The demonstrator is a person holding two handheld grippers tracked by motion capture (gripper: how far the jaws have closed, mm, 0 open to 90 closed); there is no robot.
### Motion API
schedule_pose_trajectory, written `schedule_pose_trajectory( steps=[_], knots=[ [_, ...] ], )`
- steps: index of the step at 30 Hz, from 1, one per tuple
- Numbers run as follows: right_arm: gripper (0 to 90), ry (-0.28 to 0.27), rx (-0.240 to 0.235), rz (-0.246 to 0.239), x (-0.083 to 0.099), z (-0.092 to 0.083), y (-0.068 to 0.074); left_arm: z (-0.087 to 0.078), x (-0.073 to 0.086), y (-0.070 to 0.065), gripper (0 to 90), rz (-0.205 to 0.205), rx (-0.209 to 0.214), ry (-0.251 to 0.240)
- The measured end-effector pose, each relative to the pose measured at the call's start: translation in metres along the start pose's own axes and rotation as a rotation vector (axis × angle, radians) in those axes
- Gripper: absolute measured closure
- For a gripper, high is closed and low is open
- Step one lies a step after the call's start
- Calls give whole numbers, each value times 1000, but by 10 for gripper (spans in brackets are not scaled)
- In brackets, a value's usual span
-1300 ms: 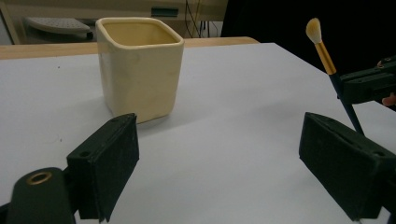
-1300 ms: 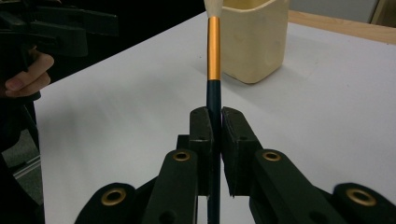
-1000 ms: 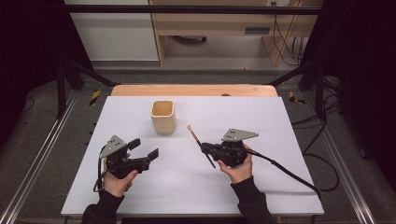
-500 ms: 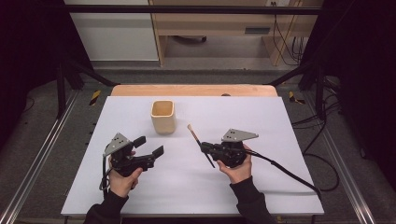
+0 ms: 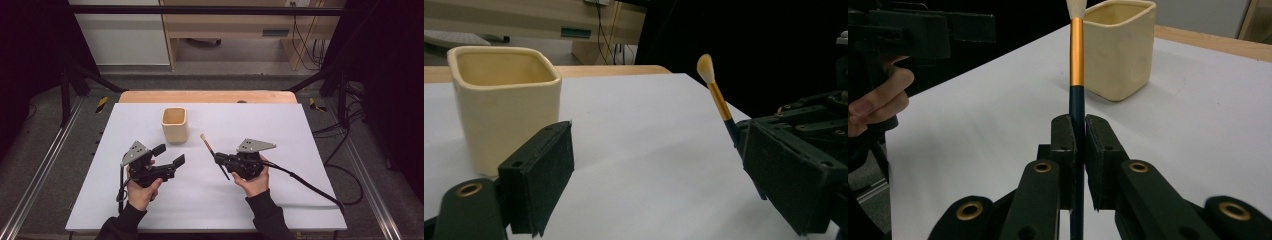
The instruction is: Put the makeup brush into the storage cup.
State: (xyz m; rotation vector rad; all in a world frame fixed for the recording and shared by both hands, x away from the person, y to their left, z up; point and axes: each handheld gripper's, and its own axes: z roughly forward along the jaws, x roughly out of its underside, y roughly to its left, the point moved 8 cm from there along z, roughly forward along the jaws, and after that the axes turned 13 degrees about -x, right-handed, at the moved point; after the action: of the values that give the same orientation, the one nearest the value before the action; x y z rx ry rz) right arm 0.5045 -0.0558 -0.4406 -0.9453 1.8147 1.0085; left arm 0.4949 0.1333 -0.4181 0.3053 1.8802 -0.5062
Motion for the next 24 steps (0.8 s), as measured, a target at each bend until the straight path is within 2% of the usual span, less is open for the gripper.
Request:
schedule_pose_trajectory(
  steps=[10, 24],
  knots=[
    [835, -10, 4, -4, -2, -2, 1, 8, -4, -17, 127, -17, 31, -20],
    [835, -23, 6, -7, -3, -2, 2, 18, -4, -30, 144, -42, 53, -28]
  ],
)
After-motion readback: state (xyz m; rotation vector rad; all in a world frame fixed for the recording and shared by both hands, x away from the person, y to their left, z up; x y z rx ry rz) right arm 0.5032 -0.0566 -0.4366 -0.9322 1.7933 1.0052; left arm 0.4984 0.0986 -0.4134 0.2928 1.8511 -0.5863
